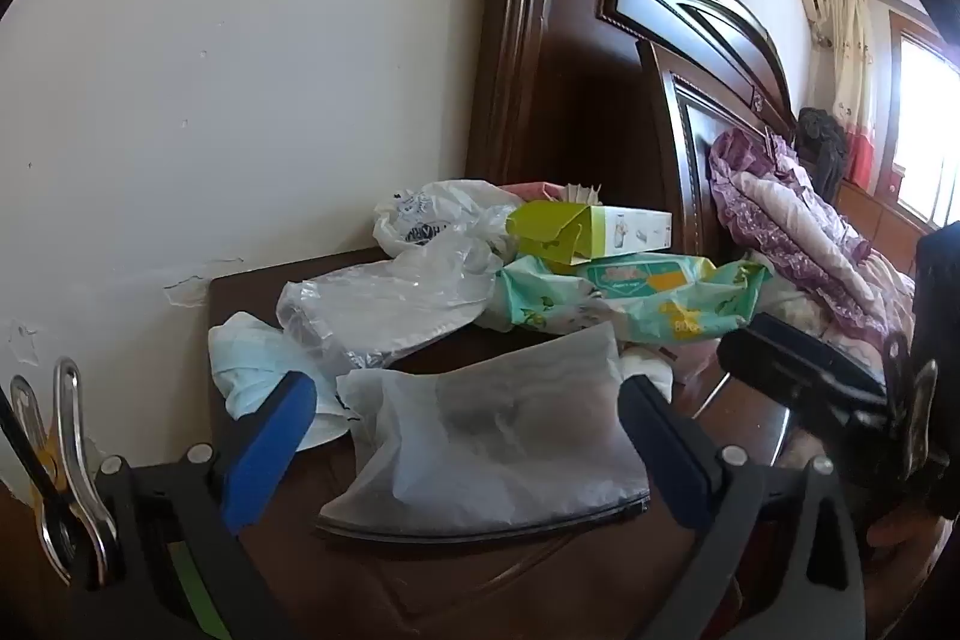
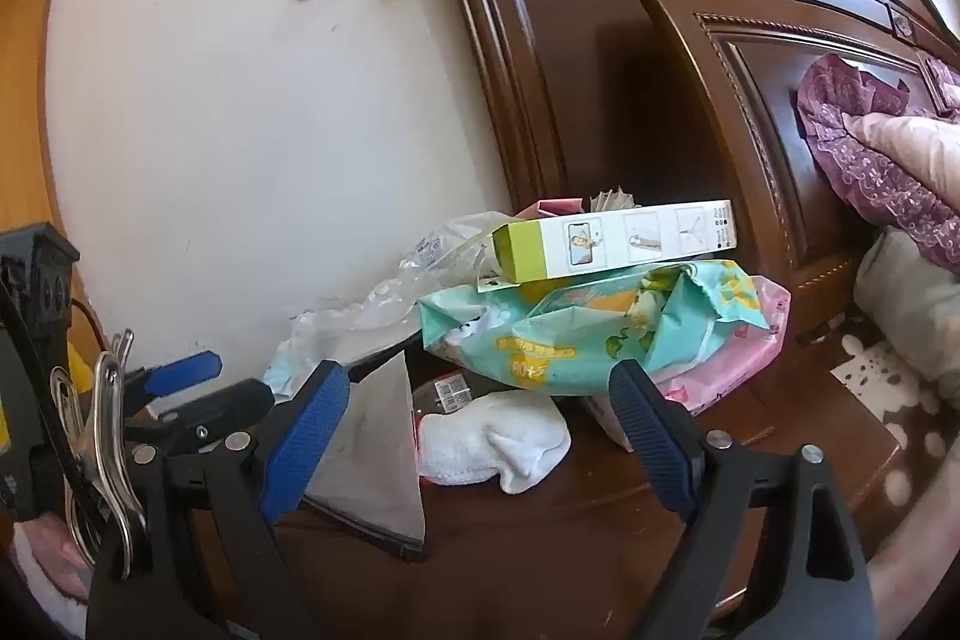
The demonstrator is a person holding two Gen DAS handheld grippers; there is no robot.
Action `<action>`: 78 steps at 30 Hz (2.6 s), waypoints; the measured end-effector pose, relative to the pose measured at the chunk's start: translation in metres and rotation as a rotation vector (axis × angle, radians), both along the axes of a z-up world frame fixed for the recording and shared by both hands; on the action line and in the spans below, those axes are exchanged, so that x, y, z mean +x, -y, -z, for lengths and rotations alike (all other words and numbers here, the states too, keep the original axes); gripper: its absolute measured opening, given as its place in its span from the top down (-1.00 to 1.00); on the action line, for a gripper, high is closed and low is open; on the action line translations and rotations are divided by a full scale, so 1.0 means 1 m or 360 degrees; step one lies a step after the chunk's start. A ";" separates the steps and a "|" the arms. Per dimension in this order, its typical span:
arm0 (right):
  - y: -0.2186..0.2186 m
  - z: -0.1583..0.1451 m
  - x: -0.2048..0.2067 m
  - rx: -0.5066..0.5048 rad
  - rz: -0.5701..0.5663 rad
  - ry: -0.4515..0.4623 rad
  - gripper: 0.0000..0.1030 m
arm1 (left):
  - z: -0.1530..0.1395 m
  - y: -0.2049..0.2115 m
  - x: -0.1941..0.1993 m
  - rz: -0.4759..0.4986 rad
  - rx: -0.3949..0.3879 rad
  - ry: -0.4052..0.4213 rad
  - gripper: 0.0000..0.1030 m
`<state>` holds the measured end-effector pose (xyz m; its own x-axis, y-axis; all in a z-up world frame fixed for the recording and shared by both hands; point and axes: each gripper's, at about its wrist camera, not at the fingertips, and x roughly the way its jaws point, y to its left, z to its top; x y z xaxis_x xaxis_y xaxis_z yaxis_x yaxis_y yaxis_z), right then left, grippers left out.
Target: Collect trash
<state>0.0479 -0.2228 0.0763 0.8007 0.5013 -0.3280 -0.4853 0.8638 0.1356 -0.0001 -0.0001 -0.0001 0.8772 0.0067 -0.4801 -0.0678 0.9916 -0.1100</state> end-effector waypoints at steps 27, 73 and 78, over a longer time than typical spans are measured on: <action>-0.002 0.004 0.002 -0.0006 0.0082 -0.0029 -0.76 | 0.003 0.003 0.003 0.0001 0.0032 -0.0025 -0.99; -0.018 0.010 0.002 -0.0055 0.0013 -0.0100 -0.76 | 0.005 -0.004 0.003 -0.0019 -0.0042 -0.0025 -0.99; -0.019 0.011 0.002 -0.0051 0.0002 -0.0113 -0.76 | 0.006 -0.005 0.004 -0.0011 -0.0068 -0.0038 -0.99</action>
<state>0.0504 -0.2042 0.0657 0.7754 0.4888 -0.3998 -0.4746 0.8687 0.1417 0.0043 0.0053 -0.0064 0.8654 -0.0085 -0.5010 -0.0774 0.9856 -0.1506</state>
